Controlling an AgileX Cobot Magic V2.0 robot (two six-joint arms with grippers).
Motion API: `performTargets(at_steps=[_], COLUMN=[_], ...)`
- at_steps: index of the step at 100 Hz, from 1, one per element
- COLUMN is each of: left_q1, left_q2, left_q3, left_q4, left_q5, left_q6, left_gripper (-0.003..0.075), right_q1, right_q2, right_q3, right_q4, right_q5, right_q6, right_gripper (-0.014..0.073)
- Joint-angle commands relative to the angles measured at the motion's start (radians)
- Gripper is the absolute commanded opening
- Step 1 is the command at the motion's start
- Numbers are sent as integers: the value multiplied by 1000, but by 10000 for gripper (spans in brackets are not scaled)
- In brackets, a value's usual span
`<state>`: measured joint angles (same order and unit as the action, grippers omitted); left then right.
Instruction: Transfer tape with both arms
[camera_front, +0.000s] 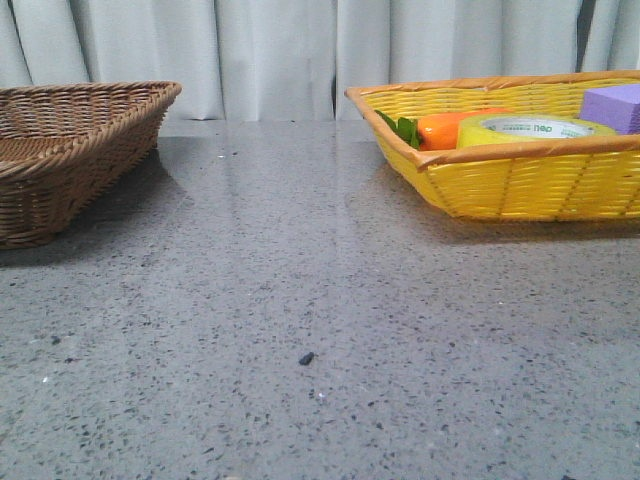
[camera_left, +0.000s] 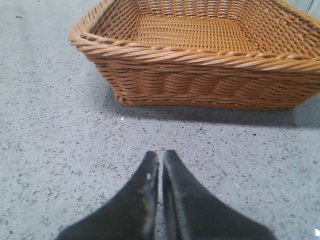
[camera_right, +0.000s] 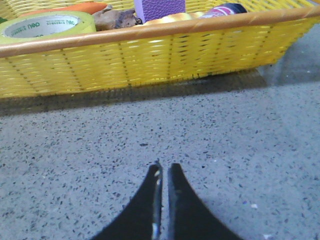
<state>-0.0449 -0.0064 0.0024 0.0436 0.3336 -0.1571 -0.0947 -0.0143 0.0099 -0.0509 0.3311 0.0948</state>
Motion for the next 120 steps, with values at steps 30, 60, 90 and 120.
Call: performTargets(at_steps=[30, 60, 90, 120], left_q1=[2, 2, 2, 2], left_q2=[-29, -29, -29, -29], left_q3=[10, 10, 10, 10], left_q4=[2, 2, 3, 6], left_q5=[-49, -49, -49, -95], left_q6=[-10, -10, -10, -10], left_gripper=[-21, -21, -21, -21], right_q1=[-8, -8, -8, -8], right_q2=[-18, -18, -18, -18], right_q3=[23, 23, 23, 23], right_q4=[1, 1, -1, -1], right_q5=[-22, -22, -22, -52], right_q6=[-2, -2, -2, -2], right_gripper=[-74, -74, -74, -74])
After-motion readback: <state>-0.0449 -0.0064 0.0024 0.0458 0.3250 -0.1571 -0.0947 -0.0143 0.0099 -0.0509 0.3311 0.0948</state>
